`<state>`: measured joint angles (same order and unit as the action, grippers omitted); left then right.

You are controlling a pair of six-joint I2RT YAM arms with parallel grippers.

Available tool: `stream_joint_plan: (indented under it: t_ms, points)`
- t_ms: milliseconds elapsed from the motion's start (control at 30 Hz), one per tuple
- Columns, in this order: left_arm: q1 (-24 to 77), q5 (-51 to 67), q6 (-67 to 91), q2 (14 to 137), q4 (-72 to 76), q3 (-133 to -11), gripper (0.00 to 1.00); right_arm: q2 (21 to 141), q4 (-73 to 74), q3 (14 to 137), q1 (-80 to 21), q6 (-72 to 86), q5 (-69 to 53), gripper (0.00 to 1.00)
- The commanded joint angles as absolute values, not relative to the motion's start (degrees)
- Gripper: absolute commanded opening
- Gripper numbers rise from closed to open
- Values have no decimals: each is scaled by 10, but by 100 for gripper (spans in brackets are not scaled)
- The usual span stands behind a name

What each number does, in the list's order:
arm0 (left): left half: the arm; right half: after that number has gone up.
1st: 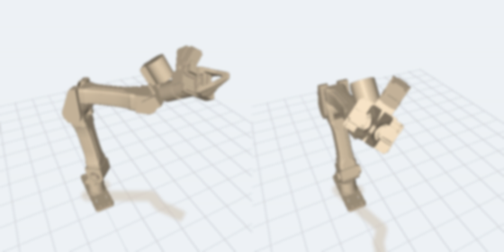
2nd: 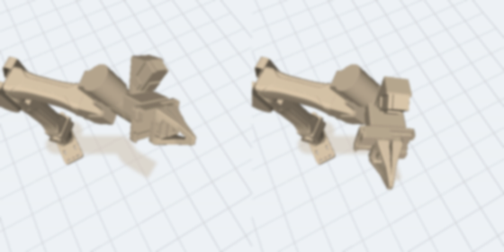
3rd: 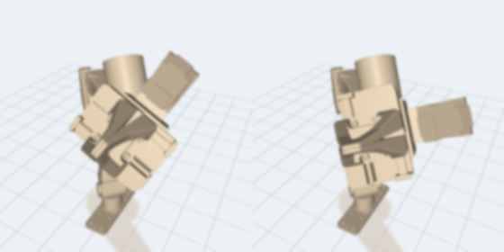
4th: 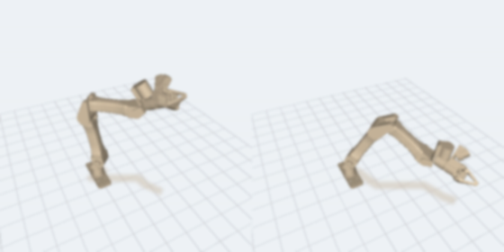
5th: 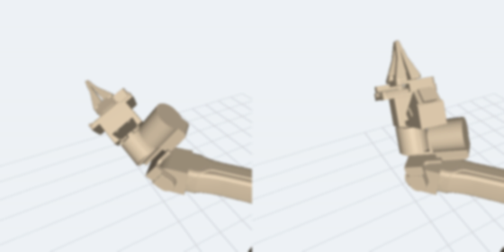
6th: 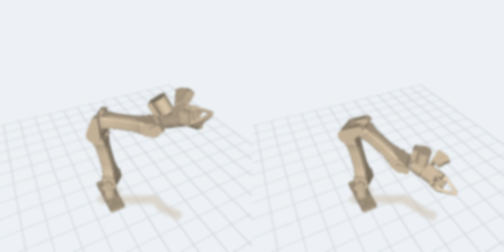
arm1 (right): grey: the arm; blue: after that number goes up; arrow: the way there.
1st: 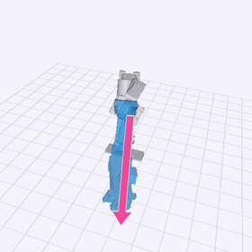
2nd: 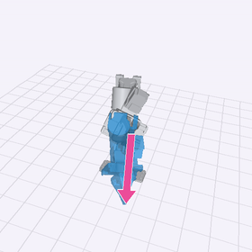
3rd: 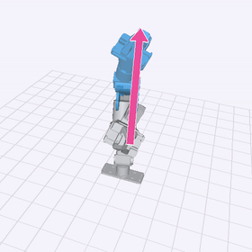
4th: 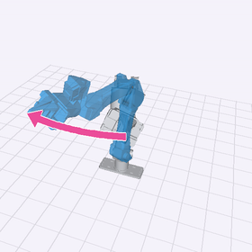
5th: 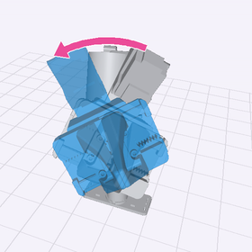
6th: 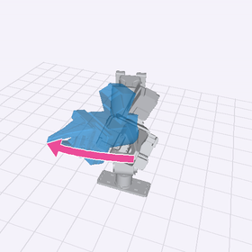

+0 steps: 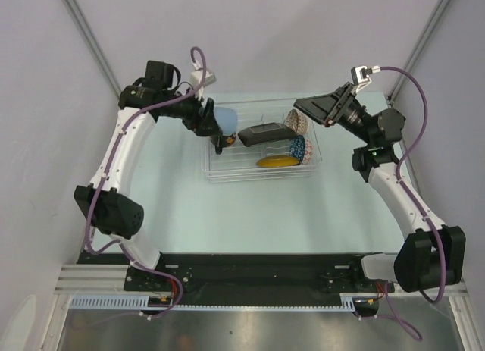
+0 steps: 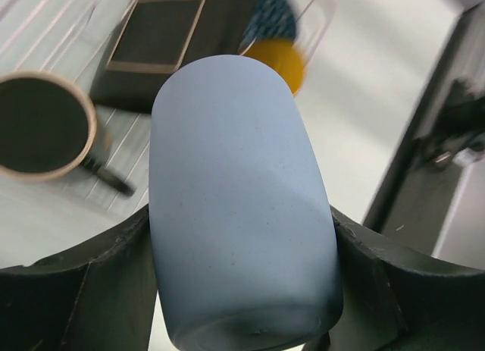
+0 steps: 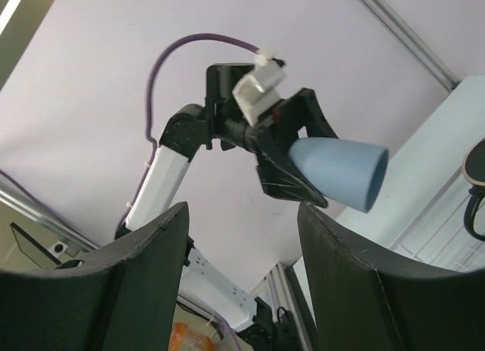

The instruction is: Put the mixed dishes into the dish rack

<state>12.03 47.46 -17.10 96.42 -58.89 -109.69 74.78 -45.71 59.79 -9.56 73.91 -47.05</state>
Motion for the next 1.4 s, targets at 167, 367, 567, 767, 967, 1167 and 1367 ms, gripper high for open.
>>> stream_joint_plan:
  t_ms: [167,367,567,767,967,1167,1367]
  points:
    - [155,230,-354,1029,-686,-1095,0,692,-359,579,-92,653,-477,65]
    - [186,164,-368,1062,-673,-1092,0,678,-349,565,-89,649,-475,66]
    - [227,120,-381,1084,-652,-1075,0,664,-342,553,-85,645,-473,66]
    - [244,94,-391,1119,-635,-1073,1,656,-339,546,-79,646,-472,66]
    - [252,68,-409,1138,-619,-1059,0,650,-338,537,-76,648,-469,66]
    - [256,57,-418,1156,-605,-1055,0,643,-337,529,-73,649,-467,66]
    - [271,60,-421,1168,-598,-1056,0,638,-337,520,-69,650,-465,66]
